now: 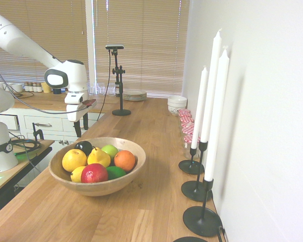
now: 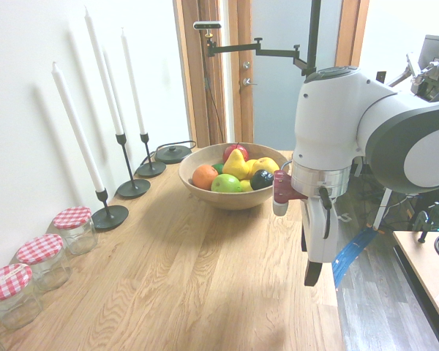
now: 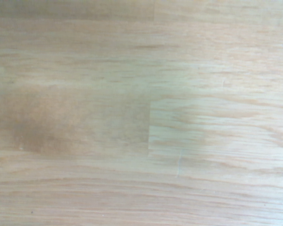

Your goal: Take pear out of the basket

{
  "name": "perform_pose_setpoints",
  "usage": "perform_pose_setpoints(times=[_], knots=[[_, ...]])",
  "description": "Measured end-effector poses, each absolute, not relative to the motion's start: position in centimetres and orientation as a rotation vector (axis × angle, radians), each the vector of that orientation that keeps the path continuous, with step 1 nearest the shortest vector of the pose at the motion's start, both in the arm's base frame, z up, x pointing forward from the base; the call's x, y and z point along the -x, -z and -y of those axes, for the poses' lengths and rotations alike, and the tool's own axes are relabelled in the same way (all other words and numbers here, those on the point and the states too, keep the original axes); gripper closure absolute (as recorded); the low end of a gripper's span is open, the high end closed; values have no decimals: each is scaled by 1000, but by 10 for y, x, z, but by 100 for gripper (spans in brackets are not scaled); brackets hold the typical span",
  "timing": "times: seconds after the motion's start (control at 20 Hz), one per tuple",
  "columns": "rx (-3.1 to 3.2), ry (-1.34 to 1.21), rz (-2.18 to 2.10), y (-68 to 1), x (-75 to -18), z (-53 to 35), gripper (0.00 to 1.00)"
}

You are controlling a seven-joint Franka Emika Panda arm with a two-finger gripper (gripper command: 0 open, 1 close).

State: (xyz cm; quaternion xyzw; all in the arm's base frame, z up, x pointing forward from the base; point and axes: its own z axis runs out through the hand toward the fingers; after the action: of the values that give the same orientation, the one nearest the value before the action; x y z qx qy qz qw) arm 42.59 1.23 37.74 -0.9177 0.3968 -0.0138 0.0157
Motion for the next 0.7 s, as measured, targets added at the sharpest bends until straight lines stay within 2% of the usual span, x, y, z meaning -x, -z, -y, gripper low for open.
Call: perform_pose_setpoints(times=[0.25,0.7], knots=[[2863,86,-1247,-391,-433,-11,0],[2807,237,-1304,-519,-446,-4,0]])
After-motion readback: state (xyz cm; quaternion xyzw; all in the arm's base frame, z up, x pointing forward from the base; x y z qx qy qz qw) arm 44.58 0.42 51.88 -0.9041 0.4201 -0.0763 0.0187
